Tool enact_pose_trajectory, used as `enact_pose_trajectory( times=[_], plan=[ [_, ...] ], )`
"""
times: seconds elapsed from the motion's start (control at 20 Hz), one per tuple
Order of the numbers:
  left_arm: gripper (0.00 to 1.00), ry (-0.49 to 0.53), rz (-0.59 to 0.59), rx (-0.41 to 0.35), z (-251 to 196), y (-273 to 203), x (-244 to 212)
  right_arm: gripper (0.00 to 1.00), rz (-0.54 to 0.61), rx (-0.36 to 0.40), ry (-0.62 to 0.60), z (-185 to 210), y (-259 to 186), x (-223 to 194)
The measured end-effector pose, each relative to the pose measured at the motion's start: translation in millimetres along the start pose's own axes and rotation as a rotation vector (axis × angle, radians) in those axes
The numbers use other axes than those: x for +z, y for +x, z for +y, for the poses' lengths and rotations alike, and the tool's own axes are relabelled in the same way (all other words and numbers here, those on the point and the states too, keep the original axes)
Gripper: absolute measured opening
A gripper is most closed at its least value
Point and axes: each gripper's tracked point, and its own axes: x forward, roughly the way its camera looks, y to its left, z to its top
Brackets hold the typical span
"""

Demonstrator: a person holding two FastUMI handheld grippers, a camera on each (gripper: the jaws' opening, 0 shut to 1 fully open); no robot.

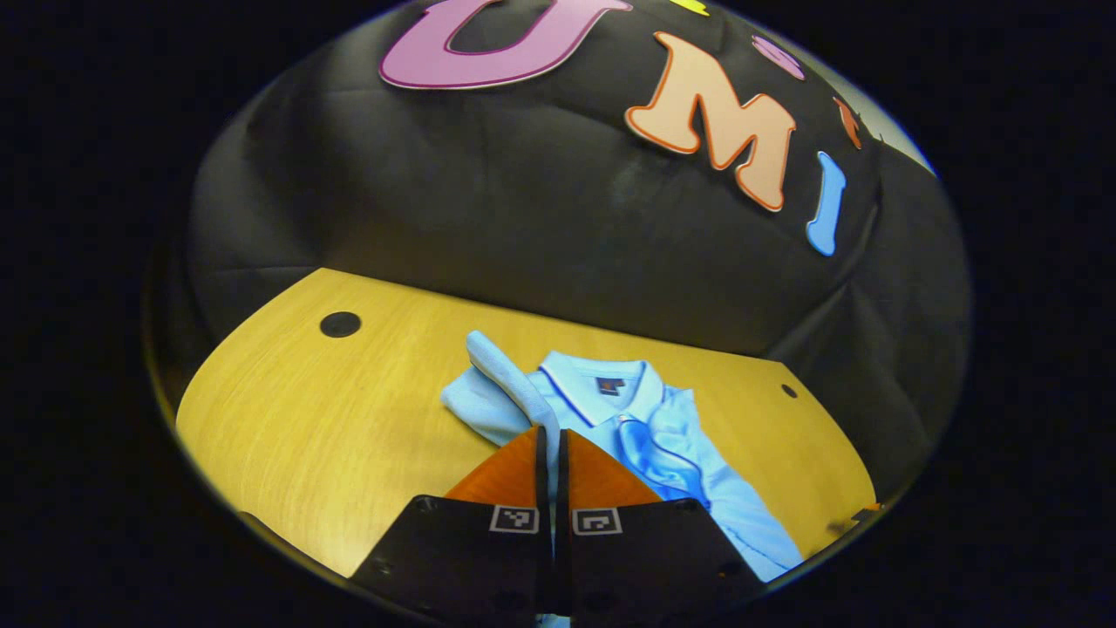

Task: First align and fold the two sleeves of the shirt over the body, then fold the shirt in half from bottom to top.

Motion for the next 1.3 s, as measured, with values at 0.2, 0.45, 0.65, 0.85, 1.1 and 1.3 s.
enact_pose_trajectory(
  times=[0.2,0.45,0.65,0.85,1.1,1.3],
  plan=[
    [0.00,0.115,0.018,-0.083,-58,4,-6,0.98,-0.005,0.006,0.008,4,0,2],
    [0.00,0.303,0.075,-0.149,-116,24,-39,0.98,0.000,0.008,0.016,5,0,-2],
    [0.00,0.388,0.113,-0.133,-132,40,-66,0.98,0.004,0.012,0.027,7,-3,-4],
    [0.00,0.517,0.109,-0.058,-127,43,-75,0.98,0.005,0.014,0.023,8,-6,-8],
    [0.11,0.527,0.049,-0.025,-135,31,-67,0.98,0.004,0.040,0.038,17,-8,-9],
    [0.67,0.513,-0.009,0.026,-130,2,-51,0.98,0.007,0.044,0.028,23,-11,-11]
  ],
)
